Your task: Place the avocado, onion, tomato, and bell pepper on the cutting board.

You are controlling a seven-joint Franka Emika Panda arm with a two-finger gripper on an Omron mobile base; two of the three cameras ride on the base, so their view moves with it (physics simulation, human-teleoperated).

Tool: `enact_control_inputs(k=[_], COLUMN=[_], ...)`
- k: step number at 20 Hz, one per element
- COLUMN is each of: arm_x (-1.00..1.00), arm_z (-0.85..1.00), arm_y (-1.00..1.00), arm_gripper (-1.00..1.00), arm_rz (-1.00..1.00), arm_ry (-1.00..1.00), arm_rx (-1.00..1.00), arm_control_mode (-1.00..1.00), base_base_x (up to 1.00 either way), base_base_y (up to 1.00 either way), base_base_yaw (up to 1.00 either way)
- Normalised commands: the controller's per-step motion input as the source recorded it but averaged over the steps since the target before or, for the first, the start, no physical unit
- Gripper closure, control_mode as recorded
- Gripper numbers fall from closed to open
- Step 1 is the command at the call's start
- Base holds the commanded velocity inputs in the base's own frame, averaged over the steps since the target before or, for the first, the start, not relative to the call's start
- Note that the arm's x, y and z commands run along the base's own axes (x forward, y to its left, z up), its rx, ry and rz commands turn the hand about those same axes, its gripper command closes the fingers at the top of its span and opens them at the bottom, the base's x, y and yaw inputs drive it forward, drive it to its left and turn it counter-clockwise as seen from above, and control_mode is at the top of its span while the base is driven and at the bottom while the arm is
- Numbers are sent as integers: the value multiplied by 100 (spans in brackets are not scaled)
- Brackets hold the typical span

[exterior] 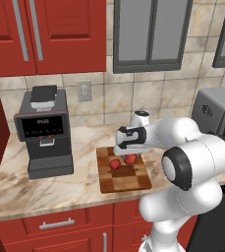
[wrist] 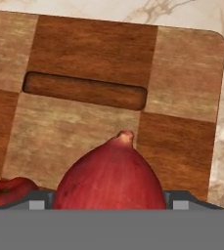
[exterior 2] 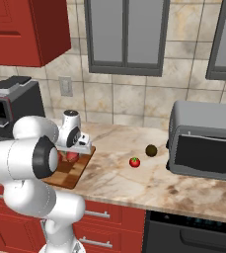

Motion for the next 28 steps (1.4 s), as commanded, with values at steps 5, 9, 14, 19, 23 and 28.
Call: enact_control_inputs(k=[5, 9, 14, 19, 23, 28], arm_x=[-15, -11, -7, -8, -9, -13], arm_z=[-5, 0, 1, 33, 77, 73], arm_y=[0, -3, -10, 0, 0, -12], arm_gripper=[-100, -100, -100, -100, -100, -100], arm_rz=[0, 0, 0, 0, 0, 0], arm_ry=[0, 0, 0, -3, -3, -2], arm_rx=[0, 2, 2, 0, 2, 1], arm_control_mode=[-100, -100, -100, -100, -100, -100], base_base_x=[0, 0, 0, 0, 0, 0], base_base_y=[0, 0, 0, 0, 0, 0], base_base_yaw=[0, 0, 0, 0, 0, 0])
